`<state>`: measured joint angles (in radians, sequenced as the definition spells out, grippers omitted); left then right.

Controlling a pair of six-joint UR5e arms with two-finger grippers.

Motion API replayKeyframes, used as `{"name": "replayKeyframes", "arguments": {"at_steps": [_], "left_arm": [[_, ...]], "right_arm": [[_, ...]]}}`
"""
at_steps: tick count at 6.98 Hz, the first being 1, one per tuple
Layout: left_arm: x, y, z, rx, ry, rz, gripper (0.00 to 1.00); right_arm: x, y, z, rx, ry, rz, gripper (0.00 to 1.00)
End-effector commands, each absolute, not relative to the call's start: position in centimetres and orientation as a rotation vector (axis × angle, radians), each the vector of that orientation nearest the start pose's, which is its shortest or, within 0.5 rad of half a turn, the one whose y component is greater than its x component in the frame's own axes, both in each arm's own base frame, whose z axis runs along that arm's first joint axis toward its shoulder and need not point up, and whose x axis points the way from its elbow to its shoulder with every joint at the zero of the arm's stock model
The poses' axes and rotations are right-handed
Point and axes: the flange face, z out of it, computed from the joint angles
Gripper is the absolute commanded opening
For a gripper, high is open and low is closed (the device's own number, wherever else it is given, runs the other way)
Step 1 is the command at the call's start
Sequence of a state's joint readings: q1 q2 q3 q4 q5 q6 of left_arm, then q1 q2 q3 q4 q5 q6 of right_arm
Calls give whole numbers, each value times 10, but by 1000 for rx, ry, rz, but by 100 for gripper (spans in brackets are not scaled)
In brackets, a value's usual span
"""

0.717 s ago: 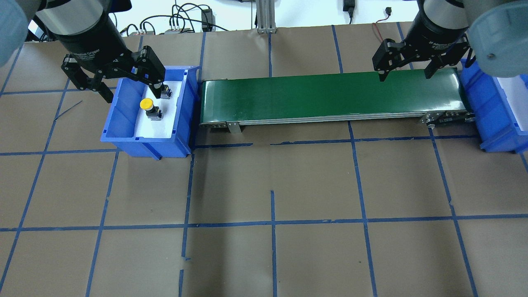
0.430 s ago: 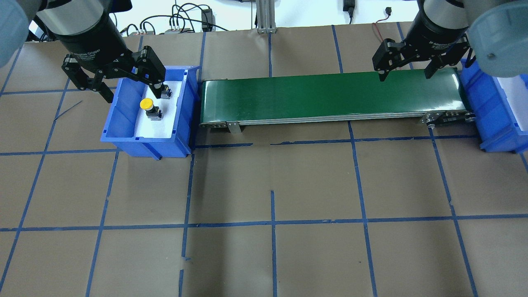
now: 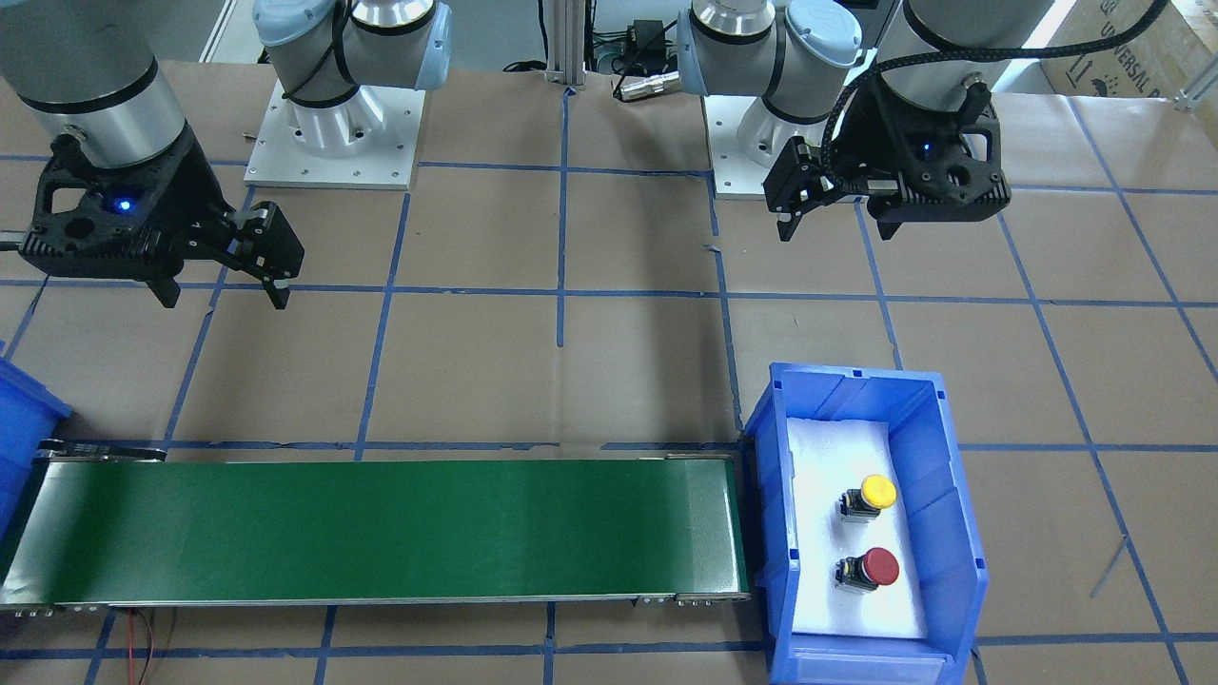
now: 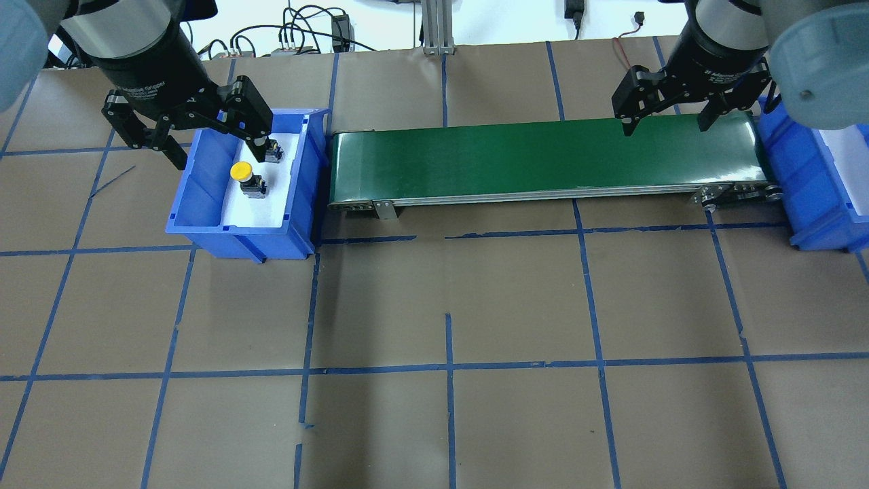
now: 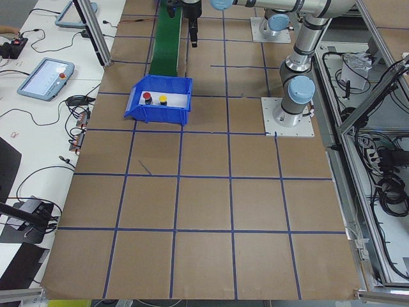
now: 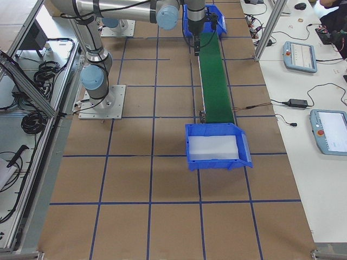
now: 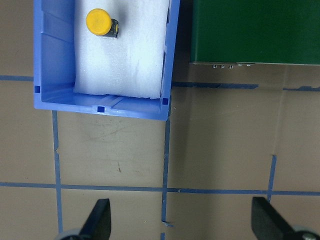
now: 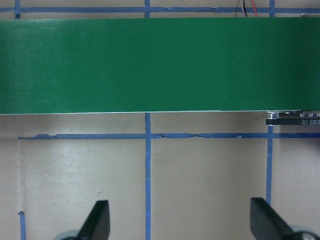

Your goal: Transport two buttons from left to right

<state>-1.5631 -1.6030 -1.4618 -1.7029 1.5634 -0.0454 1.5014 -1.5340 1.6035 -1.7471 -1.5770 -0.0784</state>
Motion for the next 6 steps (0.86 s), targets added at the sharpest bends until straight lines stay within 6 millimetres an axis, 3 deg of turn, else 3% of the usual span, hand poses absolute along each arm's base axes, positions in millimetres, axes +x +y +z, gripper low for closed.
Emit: {"name": "replayKeyframes", "arguments": {"at_steps": [1,6], "left_arm": [[-136,-497,506,-77,3138,106,100],[-126,-504,505,-85,3148,68,100]], "right_arm": [[97,-524,471,-12,3151,-163,100],[97,-524,471,-12,3148,-164,100]]}}
